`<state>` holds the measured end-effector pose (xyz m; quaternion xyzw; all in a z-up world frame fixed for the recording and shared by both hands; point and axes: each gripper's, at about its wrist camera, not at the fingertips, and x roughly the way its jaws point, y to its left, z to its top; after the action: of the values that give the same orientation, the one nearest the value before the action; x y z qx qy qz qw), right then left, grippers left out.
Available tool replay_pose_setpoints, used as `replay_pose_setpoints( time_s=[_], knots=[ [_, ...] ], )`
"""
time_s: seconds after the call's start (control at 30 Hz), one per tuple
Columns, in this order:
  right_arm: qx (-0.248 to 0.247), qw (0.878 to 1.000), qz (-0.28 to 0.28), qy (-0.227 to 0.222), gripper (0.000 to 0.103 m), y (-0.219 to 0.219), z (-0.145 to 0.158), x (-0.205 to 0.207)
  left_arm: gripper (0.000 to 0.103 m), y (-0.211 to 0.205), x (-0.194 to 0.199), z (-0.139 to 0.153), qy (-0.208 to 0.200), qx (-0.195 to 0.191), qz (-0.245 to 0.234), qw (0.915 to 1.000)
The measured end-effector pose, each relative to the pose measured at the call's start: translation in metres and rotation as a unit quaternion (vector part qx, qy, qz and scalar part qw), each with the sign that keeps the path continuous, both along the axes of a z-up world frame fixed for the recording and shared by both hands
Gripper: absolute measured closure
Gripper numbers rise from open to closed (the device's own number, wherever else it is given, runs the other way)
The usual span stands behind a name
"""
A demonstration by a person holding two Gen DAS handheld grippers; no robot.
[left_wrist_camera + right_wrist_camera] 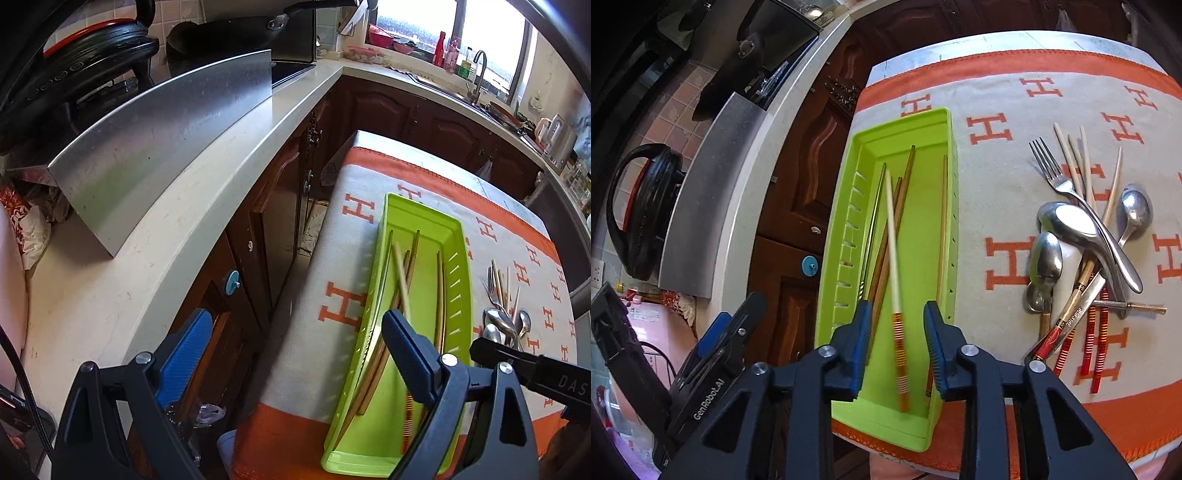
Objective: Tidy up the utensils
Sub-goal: 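Carry both chopsticks into the green tray and open both grippers, then move both open grippers back over the utensil pile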
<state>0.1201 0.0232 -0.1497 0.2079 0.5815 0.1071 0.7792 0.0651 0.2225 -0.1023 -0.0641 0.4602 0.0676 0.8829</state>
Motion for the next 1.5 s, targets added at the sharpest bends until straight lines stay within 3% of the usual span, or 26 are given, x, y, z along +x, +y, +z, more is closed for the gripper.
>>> replay_pose_setpoints(
  time_s=[0.43,0.77,1.0,1.23,1.5],
  knots=[
    [-0.060,0.996,0.004,-0.068,0.073,-0.057,0.031,-0.016,0.011,-0.030,-0.003,-0.002,0.010,0.008,-0.037,0.9992],
    [-0.099,0.989,-0.002,-0.107,0.073,-0.118,0.054,-0.046,0.011,-0.080,-0.006,0.012,0.006,0.023,-0.092,0.9955],
    [-0.096,0.990,-0.023,-0.102,0.073,-0.158,0.045,-0.061,0.011,-0.129,-0.006,0.017,0.009,0.022,-0.145,0.9892],
    [-0.094,0.990,-0.036,-0.101,0.073,-0.195,0.029,-0.072,0.011,-0.180,-0.002,0.004,0.030,0.007,-0.200,0.9794],
    [-0.082,0.991,-0.031,-0.103,0.073,-0.219,0.011,-0.072,0.011,-0.212,0.006,-0.018,0.055,-0.017,-0.222,0.9733]
  ],
)
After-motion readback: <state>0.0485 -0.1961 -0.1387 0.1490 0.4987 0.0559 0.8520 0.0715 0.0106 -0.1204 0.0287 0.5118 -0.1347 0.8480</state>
